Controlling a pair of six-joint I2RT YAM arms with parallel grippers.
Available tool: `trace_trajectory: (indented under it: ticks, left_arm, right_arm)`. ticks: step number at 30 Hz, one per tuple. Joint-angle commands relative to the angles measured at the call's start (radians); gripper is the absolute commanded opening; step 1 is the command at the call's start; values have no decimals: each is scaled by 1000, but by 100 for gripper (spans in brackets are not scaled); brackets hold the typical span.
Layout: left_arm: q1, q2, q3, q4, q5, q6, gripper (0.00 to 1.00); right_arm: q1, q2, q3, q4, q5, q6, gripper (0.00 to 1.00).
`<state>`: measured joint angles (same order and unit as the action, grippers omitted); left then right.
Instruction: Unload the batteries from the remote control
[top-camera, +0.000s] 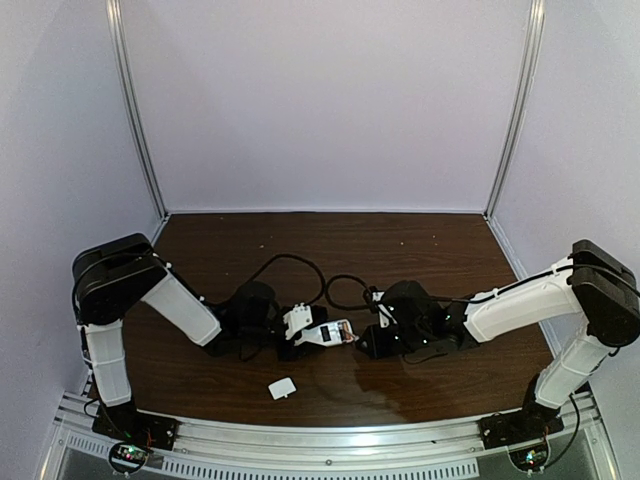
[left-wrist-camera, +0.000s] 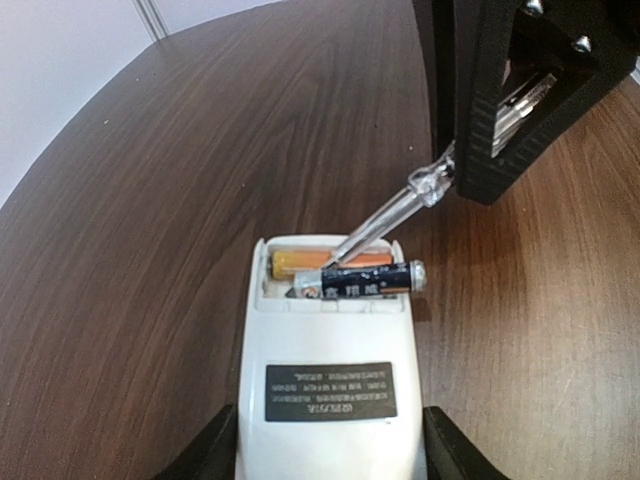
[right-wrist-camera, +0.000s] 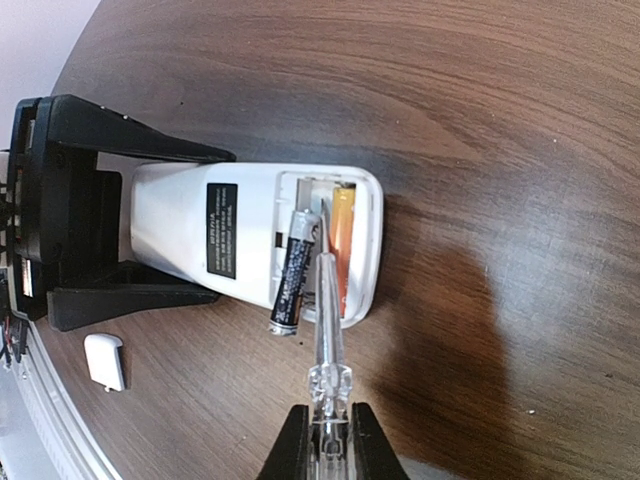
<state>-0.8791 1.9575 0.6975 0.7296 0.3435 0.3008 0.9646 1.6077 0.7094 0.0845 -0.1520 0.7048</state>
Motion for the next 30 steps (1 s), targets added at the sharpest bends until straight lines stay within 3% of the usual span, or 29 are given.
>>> trace_trajectory:
  ticks: [1, 30]
  left_arm:
    - [-4, -40, -13, 62, 4, 22, 0]
    - [-4, -35, -21, 80, 11, 40, 0]
  right_arm:
    - [5, -12, 1, -78, 51, -15, 0]
    - [110, -89, 95, -219, 138, -38, 0]
